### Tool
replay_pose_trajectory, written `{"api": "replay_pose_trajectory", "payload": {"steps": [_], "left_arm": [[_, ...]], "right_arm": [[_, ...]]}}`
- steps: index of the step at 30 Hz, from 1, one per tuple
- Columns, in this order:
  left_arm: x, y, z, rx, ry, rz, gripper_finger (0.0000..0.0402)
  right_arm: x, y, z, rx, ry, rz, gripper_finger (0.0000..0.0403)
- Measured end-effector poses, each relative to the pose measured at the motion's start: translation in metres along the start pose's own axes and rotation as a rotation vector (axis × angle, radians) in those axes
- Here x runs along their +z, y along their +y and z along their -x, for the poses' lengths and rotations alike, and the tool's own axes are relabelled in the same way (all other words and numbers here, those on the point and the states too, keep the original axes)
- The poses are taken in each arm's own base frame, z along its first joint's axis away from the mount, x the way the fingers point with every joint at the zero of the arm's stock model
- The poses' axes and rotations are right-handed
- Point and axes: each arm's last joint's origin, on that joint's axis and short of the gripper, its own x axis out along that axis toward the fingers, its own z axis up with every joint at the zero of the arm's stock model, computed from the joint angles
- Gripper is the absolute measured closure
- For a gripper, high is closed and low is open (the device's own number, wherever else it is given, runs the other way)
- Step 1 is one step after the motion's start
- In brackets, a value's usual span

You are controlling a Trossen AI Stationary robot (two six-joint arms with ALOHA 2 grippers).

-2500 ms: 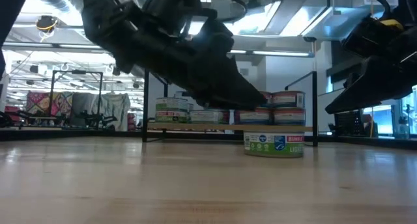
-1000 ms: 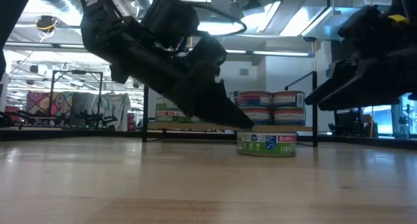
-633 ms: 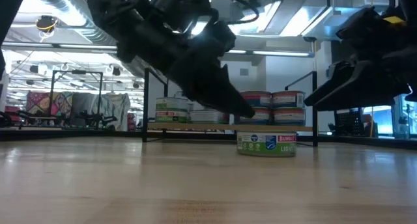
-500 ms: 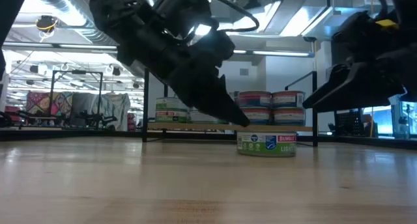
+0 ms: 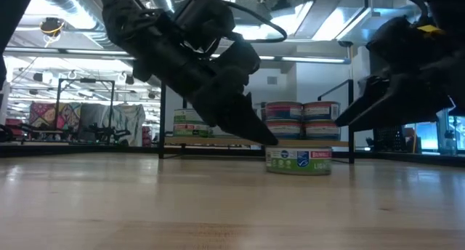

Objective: Stack canned seafood by type on shelf
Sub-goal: Stack the green tuna can on top of the other green tuna can on the shelf

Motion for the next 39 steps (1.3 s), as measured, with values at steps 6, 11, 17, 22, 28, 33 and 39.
{"api": "replay_pose_trajectory", "payload": {"steps": [6, 11, 17, 22, 28, 33, 39], "left_arm": [[-0.012, 0.002, 0.003, -0.003, -0.033, 0.007, 0.0399], [-0.024, 0.005, 0.006, -0.003, -0.064, 0.048, 0.0400], [-0.032, 0.007, 0.009, -0.002, -0.075, 0.064, 0.0400], [-0.033, 0.007, 0.009, -0.001, -0.074, 0.059, 0.0397], [-0.034, 0.007, 0.009, -0.001, -0.085, 0.051, 0.0399], [-0.034, 0.007, 0.009, 0.000, -0.085, 0.045, 0.0399], [-0.034, 0.007, 0.009, 0.000, -0.085, 0.043, 0.0397]], "right_arm": [[0.002, 0.007, -0.010, 0.013, 0.006, 0.184, 0.0143], [0.013, 0.016, -0.023, 0.007, 0.010, 0.358, 0.0143], [0.022, 0.026, -0.038, -0.012, 0.056, 0.557, 0.0143], [0.023, 0.030, -0.046, -0.047, 0.126, 0.686, 0.0143], [0.025, 0.032, -0.050, -0.051, 0.136, 0.823, 0.0143], [0.019, 0.032, -0.052, -0.035, 0.181, 0.948, 0.0143], [0.013, 0.033, -0.054, -0.017, 0.206, 0.998, 0.0143]]}}
